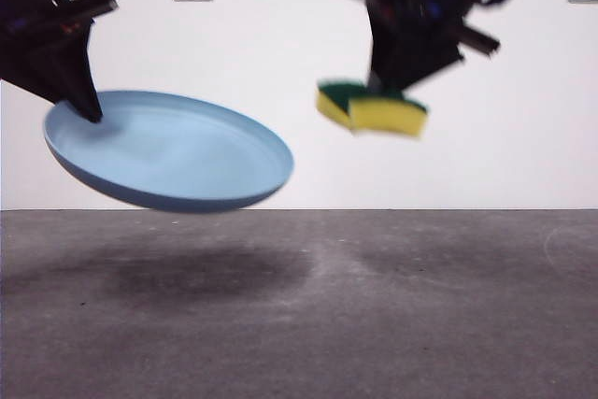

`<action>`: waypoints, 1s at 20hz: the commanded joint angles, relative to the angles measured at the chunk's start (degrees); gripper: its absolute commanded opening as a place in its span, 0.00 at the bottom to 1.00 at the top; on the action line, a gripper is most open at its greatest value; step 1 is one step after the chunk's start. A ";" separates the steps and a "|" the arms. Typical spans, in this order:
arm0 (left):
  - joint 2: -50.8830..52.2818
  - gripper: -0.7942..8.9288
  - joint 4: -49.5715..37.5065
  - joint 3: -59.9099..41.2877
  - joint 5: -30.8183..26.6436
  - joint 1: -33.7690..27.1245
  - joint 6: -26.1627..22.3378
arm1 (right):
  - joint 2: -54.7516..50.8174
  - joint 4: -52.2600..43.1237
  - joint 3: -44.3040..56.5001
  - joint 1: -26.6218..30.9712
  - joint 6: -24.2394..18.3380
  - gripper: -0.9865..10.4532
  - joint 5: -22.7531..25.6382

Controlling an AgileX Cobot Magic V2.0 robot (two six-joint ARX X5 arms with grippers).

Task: Pick up the plate,pick up the cloth,clean the plate with the cloth

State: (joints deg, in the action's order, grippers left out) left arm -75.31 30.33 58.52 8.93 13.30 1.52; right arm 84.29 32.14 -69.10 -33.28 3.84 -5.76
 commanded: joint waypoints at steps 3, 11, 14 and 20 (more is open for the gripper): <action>-1.09 0.07 -1.16 0.13 0.59 5.27 2.45 | -2.19 -0.39 0.33 -4.85 2.36 0.07 -0.20; -1.09 0.07 -3.17 0.90 0.57 15.04 4.92 | 3.58 -2.08 0.33 -9.81 4.31 0.07 -0.33; -1.09 0.07 -6.12 0.90 0.09 15.23 4.94 | 5.49 -1.99 0.33 -13.25 4.26 0.07 -0.31; -1.09 0.07 -7.10 0.90 0.22 14.78 4.92 | 6.05 10.75 0.33 -19.34 2.32 0.07 10.54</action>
State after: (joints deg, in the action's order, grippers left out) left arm -76.51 23.94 58.98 8.45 28.29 5.63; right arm 89.47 42.04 -69.10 -53.01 6.72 2.57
